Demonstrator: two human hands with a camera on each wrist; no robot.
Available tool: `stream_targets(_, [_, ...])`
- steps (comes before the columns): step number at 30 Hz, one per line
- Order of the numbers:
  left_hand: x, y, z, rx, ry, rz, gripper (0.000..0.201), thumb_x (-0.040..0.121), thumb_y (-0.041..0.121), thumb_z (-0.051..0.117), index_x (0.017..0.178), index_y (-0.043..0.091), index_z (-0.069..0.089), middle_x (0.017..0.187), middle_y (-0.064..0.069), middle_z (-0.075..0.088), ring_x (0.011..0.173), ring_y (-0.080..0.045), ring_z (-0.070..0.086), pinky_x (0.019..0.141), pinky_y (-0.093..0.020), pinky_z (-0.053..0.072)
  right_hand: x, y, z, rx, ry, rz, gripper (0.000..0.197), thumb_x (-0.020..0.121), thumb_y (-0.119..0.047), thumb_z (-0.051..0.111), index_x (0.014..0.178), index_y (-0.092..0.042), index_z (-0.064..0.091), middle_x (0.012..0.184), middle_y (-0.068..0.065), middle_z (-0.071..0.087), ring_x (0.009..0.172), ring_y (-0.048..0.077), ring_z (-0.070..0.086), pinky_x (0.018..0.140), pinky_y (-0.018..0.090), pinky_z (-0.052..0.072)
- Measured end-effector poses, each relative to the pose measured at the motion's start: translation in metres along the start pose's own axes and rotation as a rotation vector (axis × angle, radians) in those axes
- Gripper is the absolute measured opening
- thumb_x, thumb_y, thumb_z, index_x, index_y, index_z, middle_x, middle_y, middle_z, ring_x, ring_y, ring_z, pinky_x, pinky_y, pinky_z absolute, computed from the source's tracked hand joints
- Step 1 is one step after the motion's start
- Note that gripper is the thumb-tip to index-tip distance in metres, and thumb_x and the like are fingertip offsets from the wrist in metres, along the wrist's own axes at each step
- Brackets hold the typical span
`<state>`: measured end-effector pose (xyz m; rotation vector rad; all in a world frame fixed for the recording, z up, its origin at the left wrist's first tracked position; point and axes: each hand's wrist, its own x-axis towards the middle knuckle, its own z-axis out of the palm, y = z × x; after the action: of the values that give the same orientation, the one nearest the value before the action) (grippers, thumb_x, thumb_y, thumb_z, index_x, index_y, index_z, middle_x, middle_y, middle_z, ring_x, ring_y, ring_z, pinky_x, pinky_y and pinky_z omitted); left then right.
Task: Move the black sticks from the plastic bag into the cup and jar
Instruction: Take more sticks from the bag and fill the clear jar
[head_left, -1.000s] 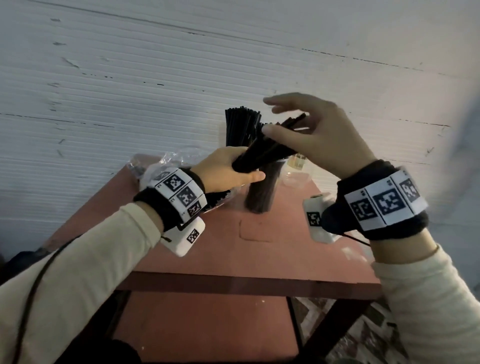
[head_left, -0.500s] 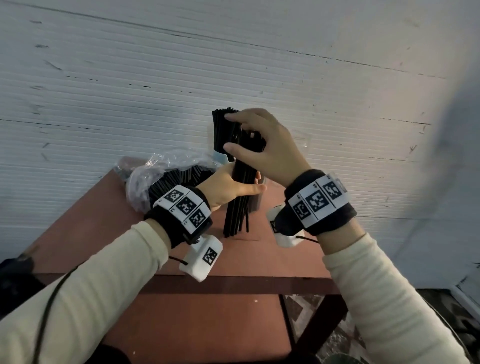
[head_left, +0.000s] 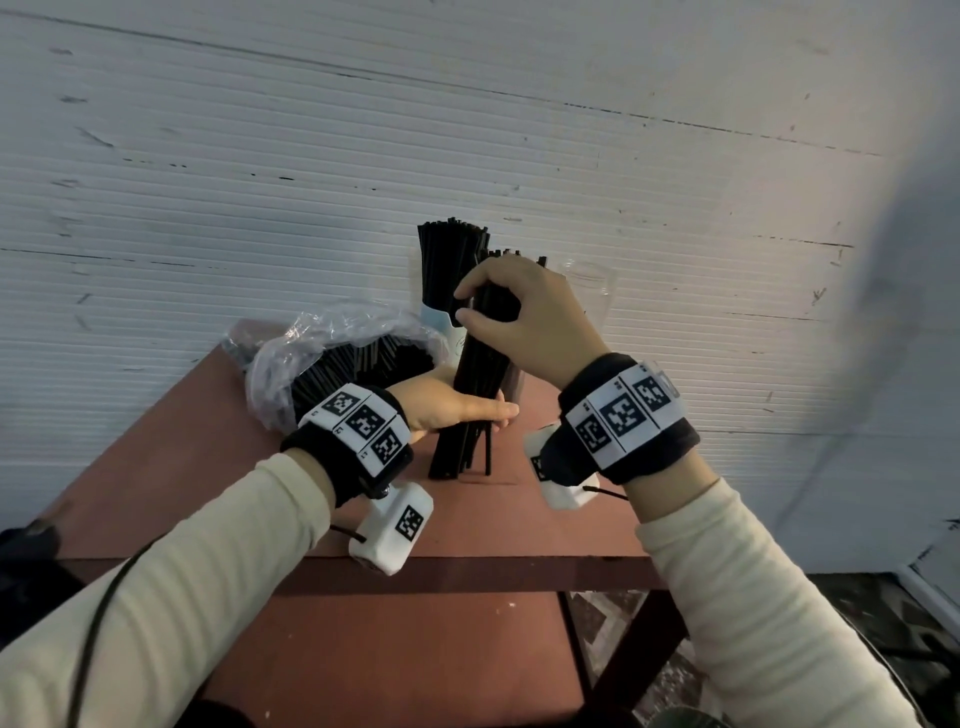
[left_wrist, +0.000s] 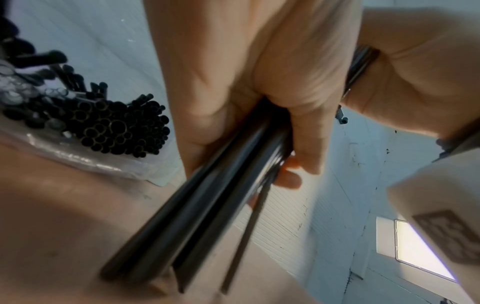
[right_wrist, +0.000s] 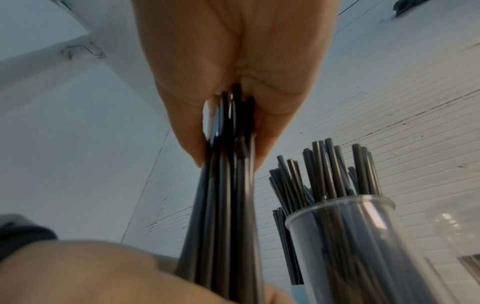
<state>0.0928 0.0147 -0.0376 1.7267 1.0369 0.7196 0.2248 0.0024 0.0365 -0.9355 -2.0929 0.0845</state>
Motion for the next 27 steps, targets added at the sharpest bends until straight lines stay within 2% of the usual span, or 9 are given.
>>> stream_targets(6, [-0.006,0.012,-0.011,-0.038,0.151,0.070,0.030,0.093,0.034,0.060,0.066,0.022,0.052,0.063,0.005,0.052,0.080,-0.019,0.069,0.101,-0.040,0.043,-0.009,-0.003,-0.030,0.188,0.083,0.083,0.080,0.070,-0.039,0.083,0.136,-0.023,0.041,0.135,-0.007,0.045,0.120,0.005,0.047,0.098,0.014,0.041])
stream_targets(10, [-0.020,0.035,-0.018,0.127,-0.044,0.176,0.027,0.094,0.030,0.059,0.071,0.017,0.056,0.065,0.005,0.057,0.071,-0.012,0.064,0.080,-0.029,0.050,-0.014,-0.003,-0.040,0.189,-0.037,0.188,0.092,0.060,-0.051,0.083,0.137,-0.021,0.043,0.127,0.002,0.047,0.094,-0.006,0.047,0.077,0.003,0.040])
stream_targets(12, [-0.026,0.043,-0.012,0.176,-0.205,0.162,0.023,0.093,0.021,0.061,0.072,0.011,0.057,0.067,0.002,0.059,0.068,-0.010,0.062,0.070,-0.022,0.050,-0.015,-0.003,-0.037,0.315,-0.258,0.180,0.081,0.063,-0.045,0.081,0.131,-0.011,0.052,0.115,0.006,0.059,0.088,-0.008,0.053,0.079,0.006,0.043])
stream_targets(14, [-0.028,0.042,-0.007,0.203,-0.301,0.129,0.023,0.092,0.019,0.063,0.073,0.008,0.060,0.070,-0.004,0.061,0.067,-0.011,0.062,0.069,-0.021,0.050,-0.018,-0.003,-0.029,0.378,-0.411,0.175,0.056,0.072,-0.035,0.081,0.121,-0.015,0.062,0.092,-0.012,0.065,0.085,-0.006,0.060,0.076,0.012,0.046])
stream_targets(18, [-0.024,0.036,-0.003,0.147,-0.313,0.121,0.018,0.086,0.022,0.071,0.074,0.010,0.065,0.073,-0.007,0.066,0.073,-0.016,0.065,0.077,-0.028,0.053,-0.019,-0.004,-0.025,0.450,-0.381,0.120,0.007,0.083,0.000,0.070,0.088,0.004,0.067,0.071,-0.008,0.060,0.063,-0.005,0.058,0.057,0.006,0.042])
stream_targets(20, [-0.018,0.039,-0.004,0.066,-0.184,0.170,0.020,0.079,0.026,0.078,0.088,0.014,0.065,0.081,-0.003,0.070,0.080,-0.017,0.069,0.080,-0.033,0.056,-0.011,-0.002,-0.033,0.451,-0.252,0.128,0.003,0.084,0.005,0.067,0.082,0.005,0.064,0.063,-0.010,0.059,0.054,-0.003,0.056,0.051,0.006,0.040])
stream_targets(22, [-0.009,0.043,-0.009,0.019,0.049,0.201,0.052,0.064,0.039,0.087,0.101,0.023,0.055,0.088,0.000,0.068,0.082,-0.015,0.068,0.075,-0.035,0.057,0.002,0.004,-0.046,0.478,-0.062,0.147,0.007,0.083,-0.001,0.069,0.078,-0.002,0.064,0.055,-0.011,0.057,0.046,0.001,0.050,0.044,0.010,0.036])
stream_targets(24, [0.003,0.044,-0.018,0.129,0.319,0.228,0.077,0.047,0.057,0.087,0.099,0.024,0.040,0.094,0.002,0.057,0.082,-0.011,0.059,0.070,-0.029,0.050,0.019,0.013,-0.061,0.497,0.118,0.164,0.007,0.079,-0.012,0.069,0.075,-0.010,0.063,0.055,-0.008,0.056,0.044,0.008,0.046,0.039,0.018,0.032])
stream_targets(27, [0.026,0.036,-0.027,0.282,0.593,0.294,0.089,0.046,0.055,0.089,0.103,0.024,0.028,0.103,0.003,0.037,0.091,-0.008,0.043,0.078,-0.026,0.043,0.040,0.025,-0.082,0.533,0.297,0.203,0.009,0.078,-0.013,0.067,0.072,-0.012,0.061,0.060,0.002,0.053,0.045,0.013,0.043,0.040,0.019,0.029])
